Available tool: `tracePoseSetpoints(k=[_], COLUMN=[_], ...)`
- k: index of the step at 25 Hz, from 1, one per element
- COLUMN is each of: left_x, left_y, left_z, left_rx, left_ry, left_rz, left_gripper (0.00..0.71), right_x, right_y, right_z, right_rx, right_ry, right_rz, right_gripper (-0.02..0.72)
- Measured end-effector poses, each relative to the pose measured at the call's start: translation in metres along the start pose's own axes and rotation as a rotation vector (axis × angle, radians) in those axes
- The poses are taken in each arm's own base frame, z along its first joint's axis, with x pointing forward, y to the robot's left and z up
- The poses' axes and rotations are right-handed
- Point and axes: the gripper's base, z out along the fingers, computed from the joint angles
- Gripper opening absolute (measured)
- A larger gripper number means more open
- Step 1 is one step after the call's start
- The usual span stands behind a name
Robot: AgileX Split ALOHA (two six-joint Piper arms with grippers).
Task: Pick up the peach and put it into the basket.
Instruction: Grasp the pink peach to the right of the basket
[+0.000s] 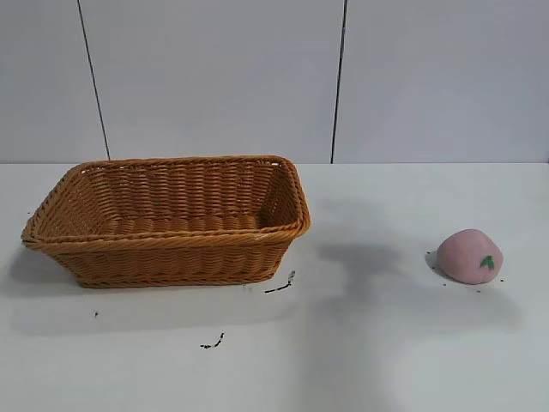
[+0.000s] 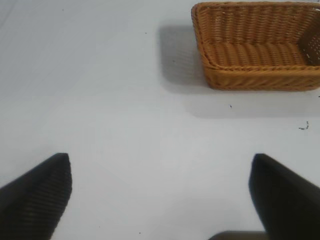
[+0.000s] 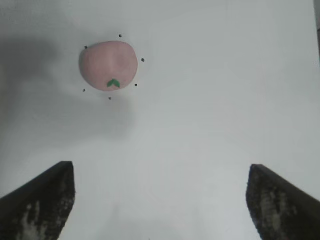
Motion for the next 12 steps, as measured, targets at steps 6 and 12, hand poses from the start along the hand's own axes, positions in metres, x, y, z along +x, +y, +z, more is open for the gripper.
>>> tracePoseSetpoints(k=[6,12], left_x=[0.000,0.000], left_y=[0.000,0.000], left_z=[0.000,0.000], left_rx=[0.000,0.000], left_ry=[0.000,0.000], left_rz=[0.000,0.000], left_gripper=[0.693,0.693], right_x=[-0.046,-0.054], right_y=[0.031,0.049], right_z=[0.060,0.118], right_rx=[-0.063,-0.073], right_ry=[0.091,0.150], right_rz=[-0.102,-0.124], right_gripper=[0.638,0.633])
